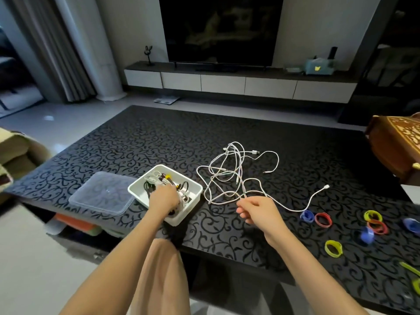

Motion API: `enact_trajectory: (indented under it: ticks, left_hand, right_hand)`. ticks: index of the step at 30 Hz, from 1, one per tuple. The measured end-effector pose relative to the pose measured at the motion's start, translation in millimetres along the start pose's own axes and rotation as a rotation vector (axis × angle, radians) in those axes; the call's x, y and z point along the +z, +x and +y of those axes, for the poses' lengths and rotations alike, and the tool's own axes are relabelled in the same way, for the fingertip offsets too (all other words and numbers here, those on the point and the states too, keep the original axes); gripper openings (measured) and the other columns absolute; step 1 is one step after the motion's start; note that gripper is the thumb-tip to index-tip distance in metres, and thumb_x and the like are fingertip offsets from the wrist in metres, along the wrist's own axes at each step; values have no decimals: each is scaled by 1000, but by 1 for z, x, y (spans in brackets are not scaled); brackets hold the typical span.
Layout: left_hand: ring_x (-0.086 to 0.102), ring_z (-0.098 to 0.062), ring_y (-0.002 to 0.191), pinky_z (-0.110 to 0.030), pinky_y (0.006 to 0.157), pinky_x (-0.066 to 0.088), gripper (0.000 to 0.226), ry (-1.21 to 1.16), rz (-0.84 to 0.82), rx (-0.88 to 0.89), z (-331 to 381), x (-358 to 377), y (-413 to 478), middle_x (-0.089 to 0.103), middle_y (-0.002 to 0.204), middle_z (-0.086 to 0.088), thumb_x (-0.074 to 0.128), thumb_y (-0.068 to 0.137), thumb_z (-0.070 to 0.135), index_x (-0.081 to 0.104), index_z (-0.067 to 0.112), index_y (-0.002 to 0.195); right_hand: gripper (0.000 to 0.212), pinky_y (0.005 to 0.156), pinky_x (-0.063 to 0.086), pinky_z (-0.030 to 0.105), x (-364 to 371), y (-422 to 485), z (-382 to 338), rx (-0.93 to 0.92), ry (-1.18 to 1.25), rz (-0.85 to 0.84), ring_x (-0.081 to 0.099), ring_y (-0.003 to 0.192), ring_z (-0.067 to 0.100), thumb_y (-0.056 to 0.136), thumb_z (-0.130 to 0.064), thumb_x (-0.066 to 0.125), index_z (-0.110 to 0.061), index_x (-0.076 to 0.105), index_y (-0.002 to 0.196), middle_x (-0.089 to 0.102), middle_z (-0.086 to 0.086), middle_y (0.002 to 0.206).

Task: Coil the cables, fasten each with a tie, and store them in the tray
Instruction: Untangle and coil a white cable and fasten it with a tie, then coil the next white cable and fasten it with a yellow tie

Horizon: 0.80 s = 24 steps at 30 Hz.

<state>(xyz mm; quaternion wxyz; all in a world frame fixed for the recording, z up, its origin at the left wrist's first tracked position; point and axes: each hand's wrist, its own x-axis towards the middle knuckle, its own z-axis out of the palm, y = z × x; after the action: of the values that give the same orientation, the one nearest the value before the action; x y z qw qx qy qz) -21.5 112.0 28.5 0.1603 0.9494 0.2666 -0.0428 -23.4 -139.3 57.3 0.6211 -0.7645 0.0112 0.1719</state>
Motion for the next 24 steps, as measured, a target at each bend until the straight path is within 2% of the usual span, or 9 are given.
enact_trajectory:
  ticks: [2,5,8,10,12,15,19,22,24]
  left_hand:
    - [54,-32,112,-42,92,45,38,191,-34,79,-4,-1,7,57,124,-15,25,102,24,53,8,121]
    - [55,-31,112,-42,92,45,42,297,-69,135,-5,5,14,58,125,-13,21,102,34,51,13,123]
    - [59,-30,106,-40,87,45,36,350,-63,55,2,4,14,61,117,-11,32,98,31,45,11,124]
    - [61,-28,98,-35,78,42,39,410,4,16,16,2,8,64,108,-9,42,92,25,37,8,128]
    - [63,-27,86,-31,68,37,36,424,162,85,41,1,0,65,97,-7,48,87,18,38,9,120]
    - [61,-32,90,-34,68,37,22,335,319,342,80,2,-17,62,99,-10,52,83,21,48,12,104]
    - [55,-28,103,-35,82,39,31,331,255,582,118,26,-42,60,106,-7,47,89,41,63,19,103]
    - [55,-28,107,-37,85,38,37,423,163,580,124,40,-45,60,108,-6,40,96,46,61,18,104]
    - [58,-29,100,-35,79,39,26,264,59,597,122,42,-45,63,100,-7,40,99,38,55,18,92]
  right_hand:
    - [19,51,40,16,-14,0,10,15,-4,33,50,56,8,92,-10,56,-4,68,79,62,5,70]
    - [19,47,40,13,-40,-2,27,36,-36,126,51,55,9,92,-8,56,-1,69,80,63,5,68]
    - [21,53,41,17,-59,-4,42,53,-61,190,52,58,12,92,-8,56,-5,68,75,64,6,68]
    - [24,61,45,26,-72,-3,52,43,-136,236,57,63,16,91,-10,56,-9,68,70,67,5,69]
    - [24,69,47,32,-87,-3,61,18,-319,285,61,72,21,91,-16,56,-12,68,70,68,2,73]
    - [12,69,43,28,-90,-1,65,-70,-569,307,63,85,17,92,-24,58,-20,69,93,68,-5,84]
    - [37,89,40,30,-69,12,72,-311,-975,224,52,112,21,93,-32,54,-28,53,130,59,-2,117]
    - [48,95,36,35,-46,26,73,-433,-1180,122,43,116,26,92,-38,53,-24,45,137,48,3,126]
    - [43,94,34,37,-34,35,73,-434,-1250,96,42,116,28,92,-39,52,-19,50,130,48,5,123]
